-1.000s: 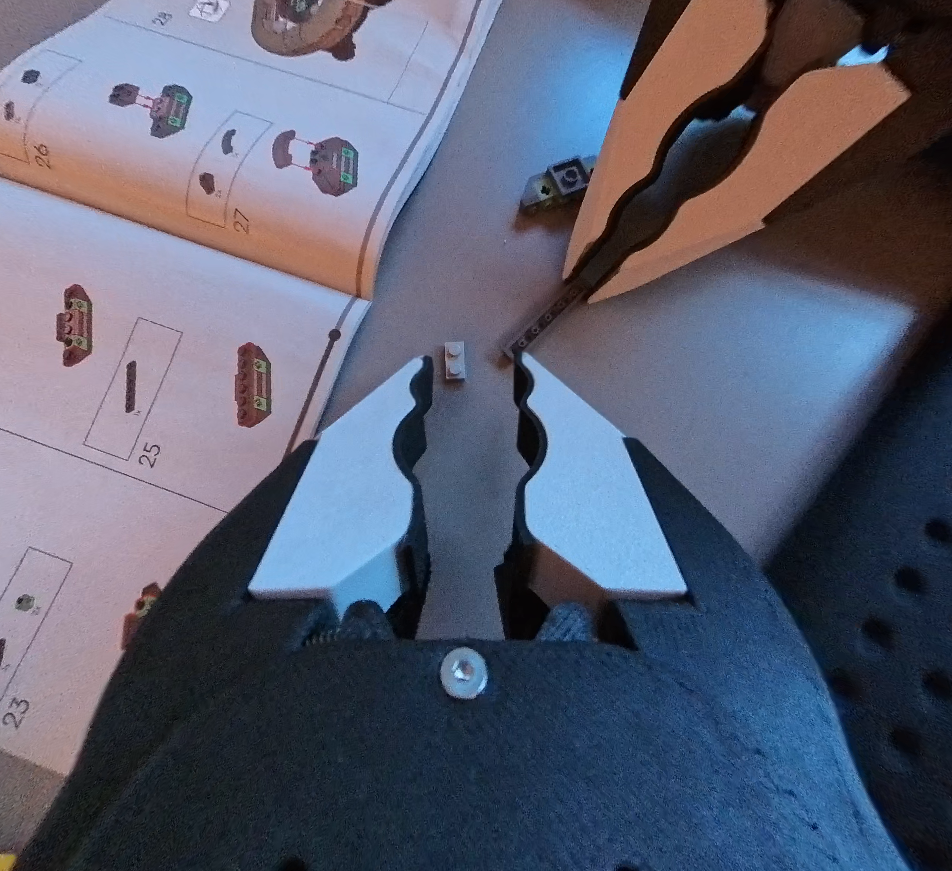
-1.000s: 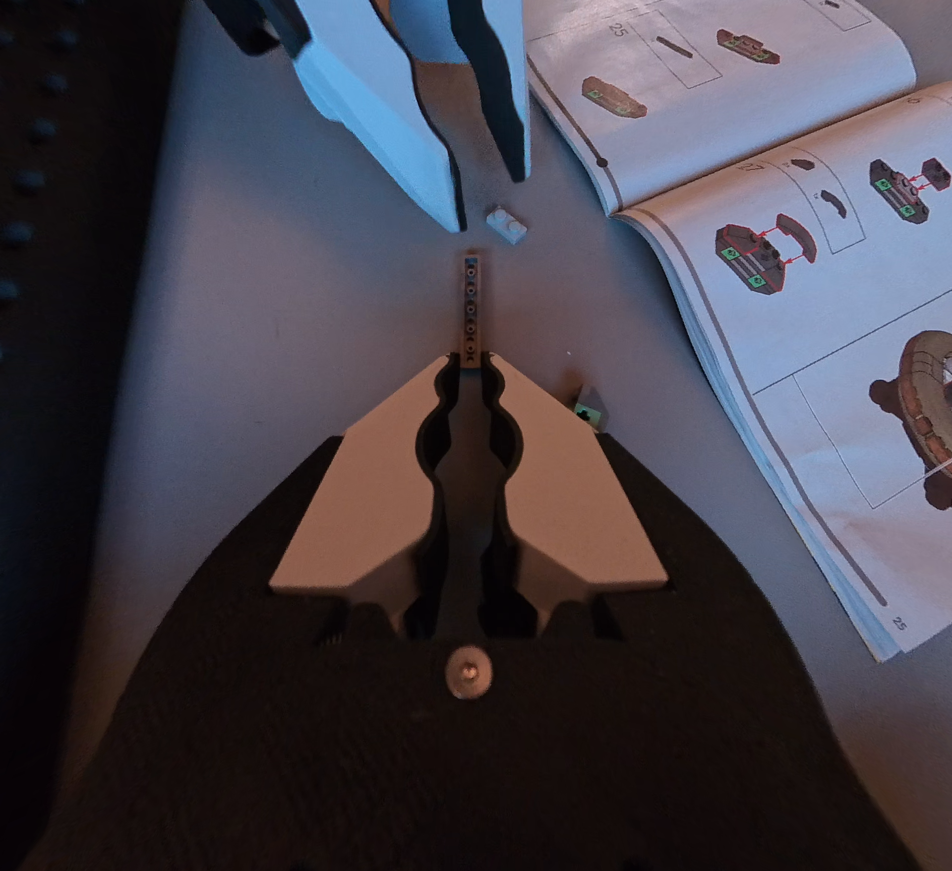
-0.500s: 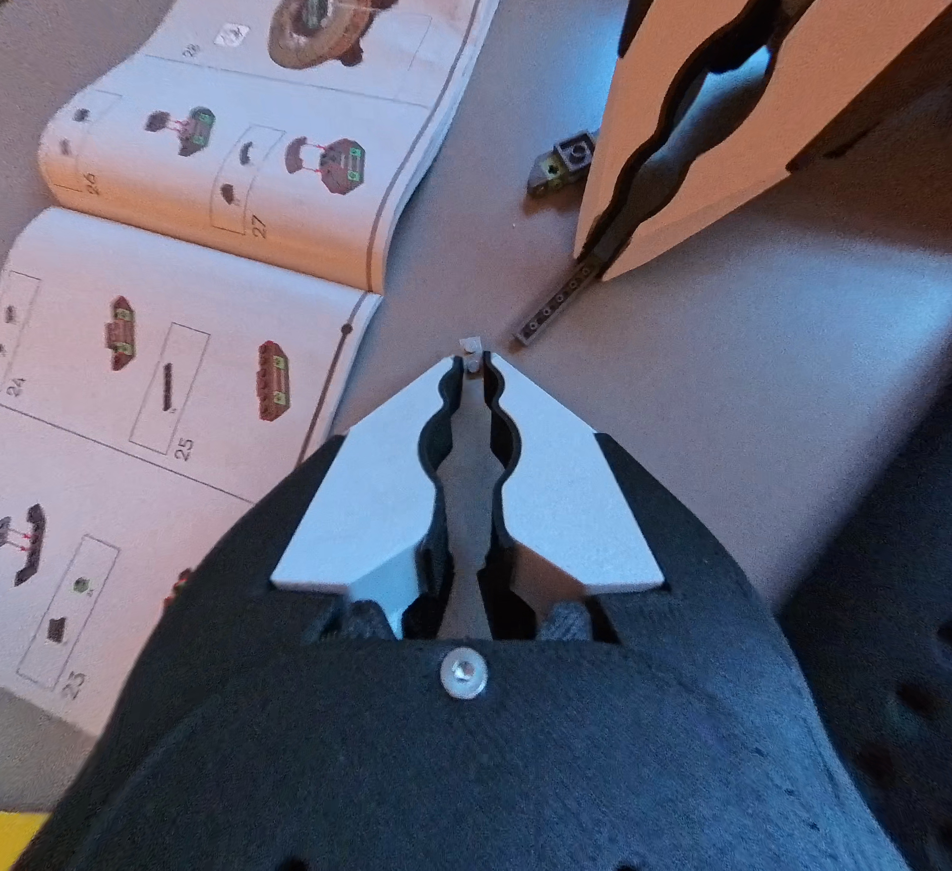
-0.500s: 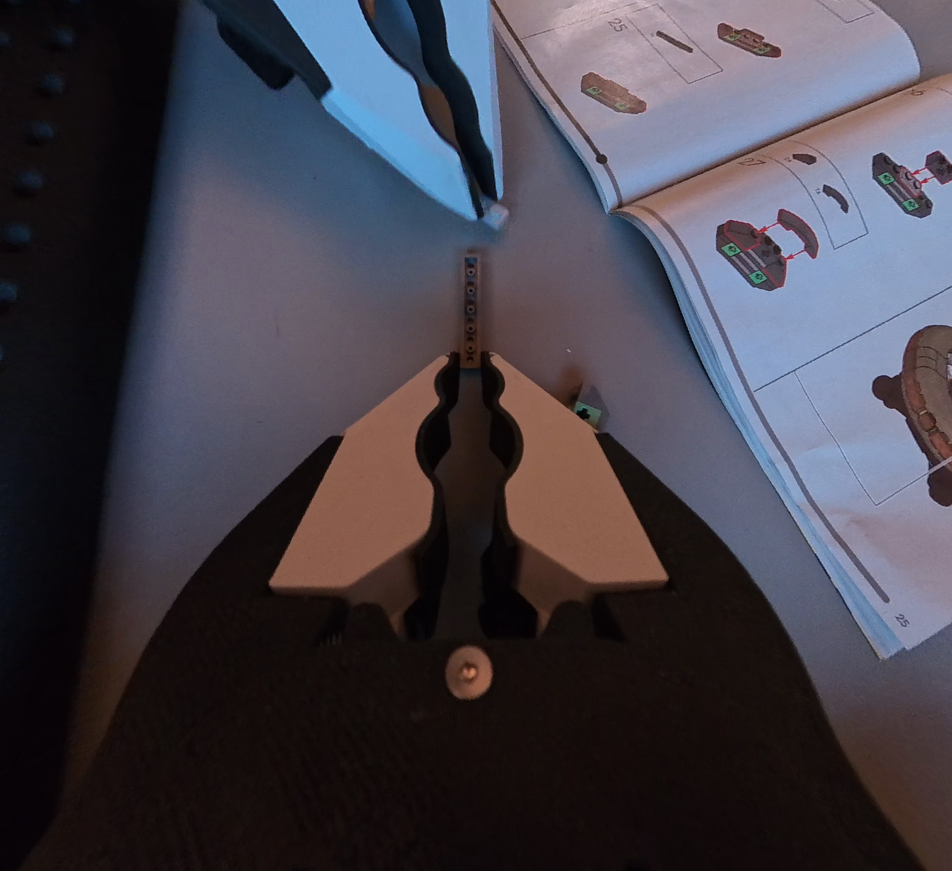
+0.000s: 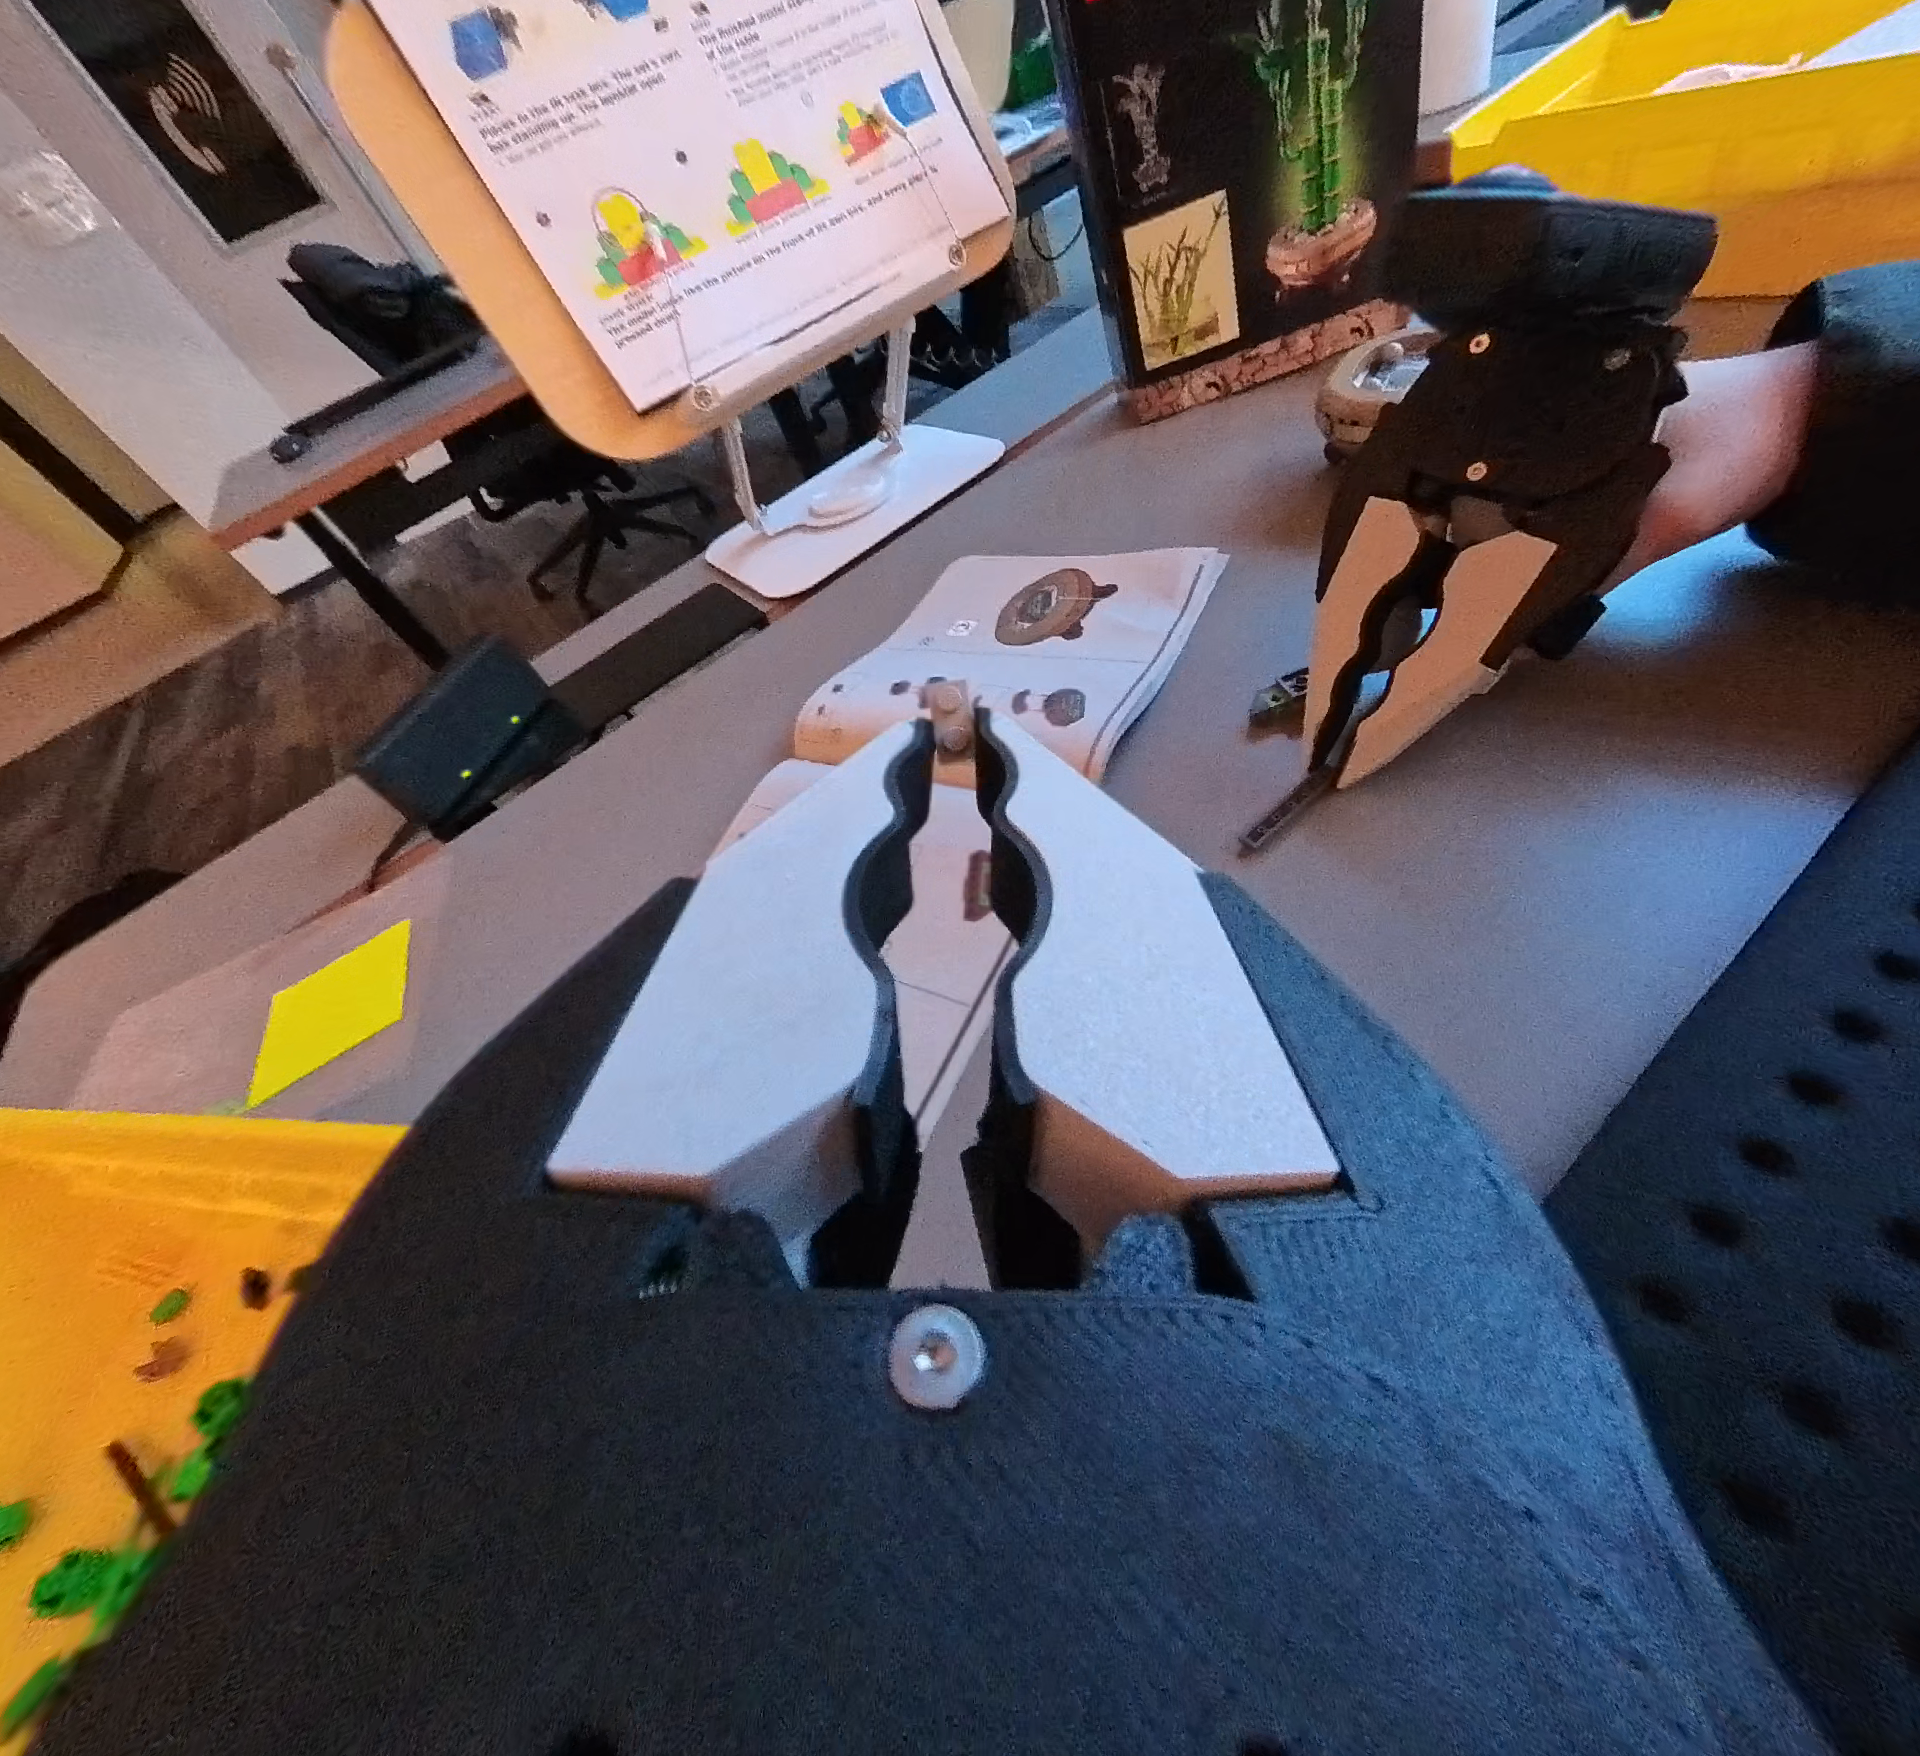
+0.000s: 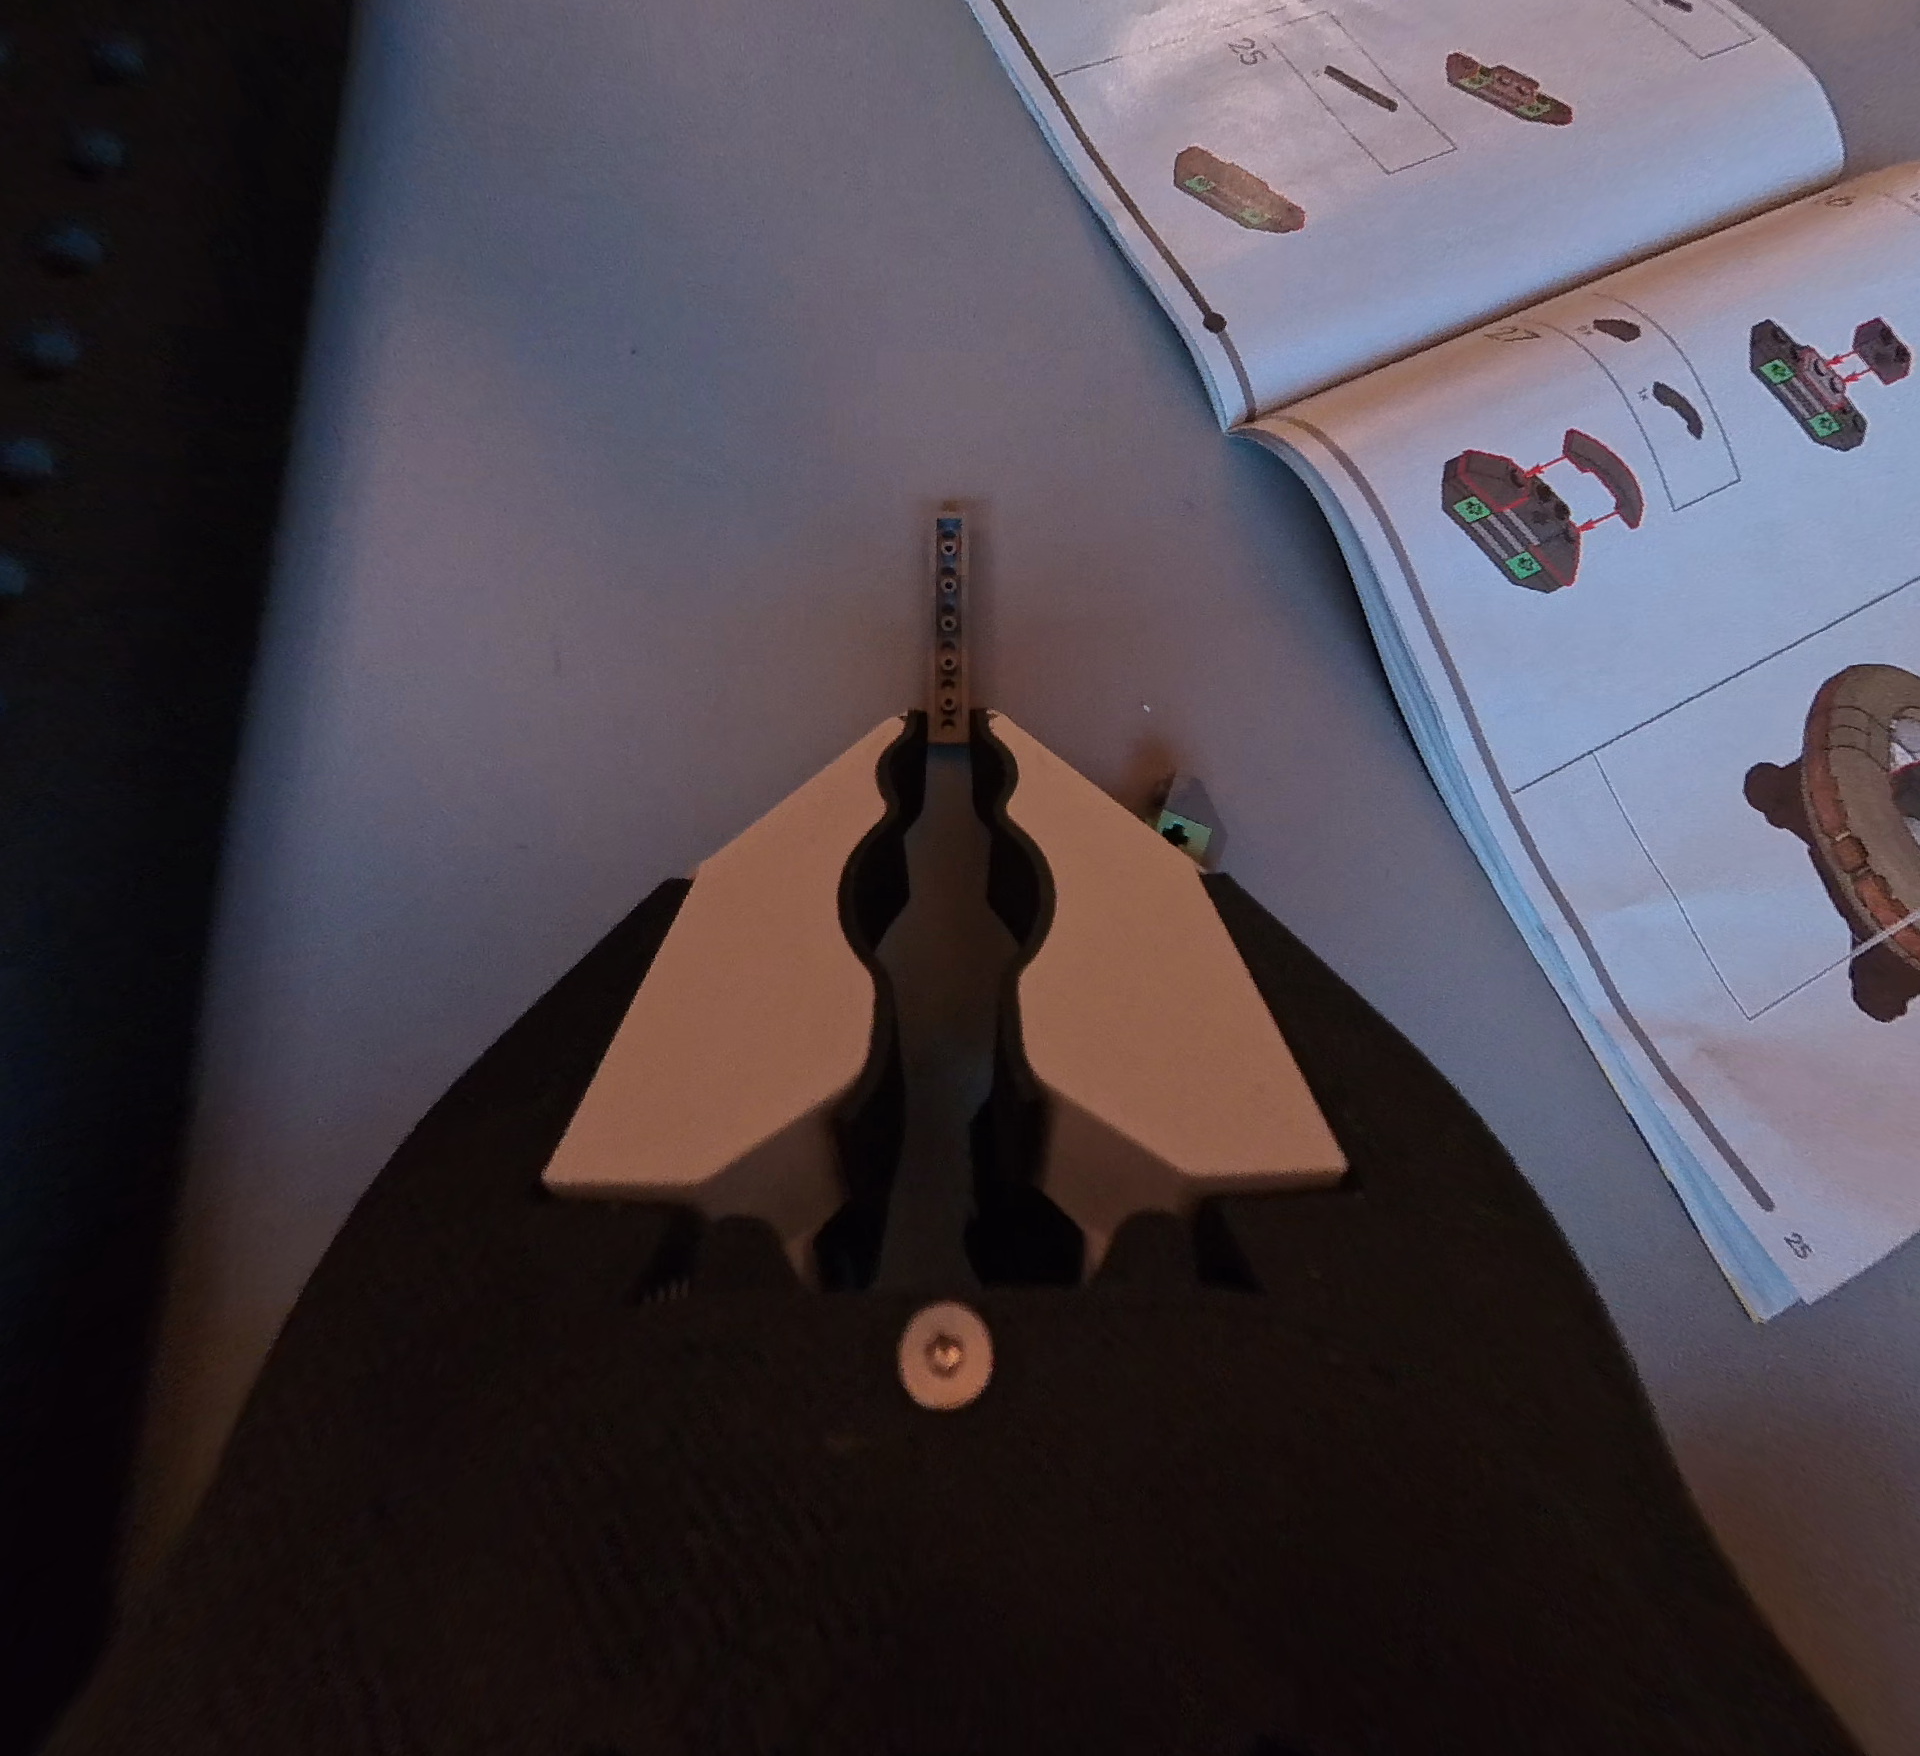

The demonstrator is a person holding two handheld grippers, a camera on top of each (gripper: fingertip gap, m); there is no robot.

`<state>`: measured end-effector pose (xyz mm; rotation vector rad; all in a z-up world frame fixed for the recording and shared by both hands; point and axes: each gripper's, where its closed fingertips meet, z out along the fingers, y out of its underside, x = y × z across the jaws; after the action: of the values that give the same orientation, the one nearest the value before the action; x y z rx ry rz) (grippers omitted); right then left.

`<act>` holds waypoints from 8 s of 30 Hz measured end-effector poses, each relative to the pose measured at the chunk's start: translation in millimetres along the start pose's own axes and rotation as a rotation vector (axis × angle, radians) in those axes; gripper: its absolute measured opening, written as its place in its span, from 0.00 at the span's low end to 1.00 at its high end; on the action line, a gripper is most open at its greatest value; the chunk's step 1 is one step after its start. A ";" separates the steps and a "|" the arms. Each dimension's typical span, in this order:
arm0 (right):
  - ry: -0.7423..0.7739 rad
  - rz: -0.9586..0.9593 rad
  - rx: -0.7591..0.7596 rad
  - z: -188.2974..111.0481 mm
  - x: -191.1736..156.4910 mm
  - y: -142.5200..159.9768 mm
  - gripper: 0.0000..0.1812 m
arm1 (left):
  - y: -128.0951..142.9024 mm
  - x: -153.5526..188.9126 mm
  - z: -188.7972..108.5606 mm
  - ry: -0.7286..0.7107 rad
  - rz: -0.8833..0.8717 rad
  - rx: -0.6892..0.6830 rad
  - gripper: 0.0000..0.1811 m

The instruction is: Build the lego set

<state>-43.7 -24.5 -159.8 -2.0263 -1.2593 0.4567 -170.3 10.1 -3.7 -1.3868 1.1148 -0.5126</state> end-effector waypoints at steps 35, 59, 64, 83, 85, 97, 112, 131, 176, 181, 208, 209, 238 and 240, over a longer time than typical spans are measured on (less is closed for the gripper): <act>-0.014 0.013 0.014 0.7 -0.3 -0.7 0.04 | 92.4 -140.0 -67.8 -0.428 -0.380 -0.355 0.20; -0.208 -0.107 0.208 -14.0 -53.1 -47.6 0.04 | 71.0 123.6 43.5 0.551 -0.181 -0.336 0.13; -0.224 -0.084 0.231 -15.4 -54.0 -50.9 0.04 | 78.3 126.4 40.5 0.561 -0.142 -0.361 0.05; 0.034 -0.315 0.336 -28.4 -39.5 -72.9 0.14 | 60.5 112.0 29.1 0.738 -0.758 -0.341 0.03; 0.072 -0.374 0.345 -28.8 -42.6 -77.2 0.14 | 62.8 116.6 28.2 0.757 -0.755 -0.368 0.03; -0.335 0.109 0.376 -29.9 -55.4 -77.6 0.02 | 47.1 96.0 27.1 0.723 -0.682 -0.229 0.15; -0.365 0.081 0.373 -28.7 -61.8 -75.0 0.02 | 40.7 111.3 21.3 0.666 -0.376 -0.203 0.00; -0.308 0.075 0.435 -34.8 -52.1 -82.4 0.11 | 51.4 88.8 13.9 0.554 -0.301 -0.272 0.02; -0.187 0.036 0.267 -11.5 -35.8 -52.2 0.08 | 26.7 -5.4 -45.9 0.018 0.069 -0.310 0.02; -0.189 0.033 0.252 -9.5 -36.7 -49.7 0.08 | 24.8 -11.5 -47.4 0.004 -0.017 -0.289 0.01; -0.028 -0.020 0.209 -17.2 -13.8 -44.2 0.06 | 153.4 -194.8 -102.8 -0.540 -0.494 -0.519 0.34; 0.077 -0.050 0.225 -28.7 1.5 -47.0 0.06 | 143.1 -193.8 -102.1 -0.547 -0.485 -0.458 0.35; 0.119 0.240 -0.043 -21.4 39.3 24.9 0.09 | 84.4 59.4 54.1 0.178 -0.269 -0.258 0.26; 0.108 0.220 -0.045 -20.0 36.2 22.6 0.09 | 82.8 62.6 54.0 0.212 -0.272 -0.244 0.24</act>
<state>-0.2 -6.4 -159.8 -2.2077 -0.9959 0.4179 -123.0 0.1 -110.2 -1.7418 1.1937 -0.7525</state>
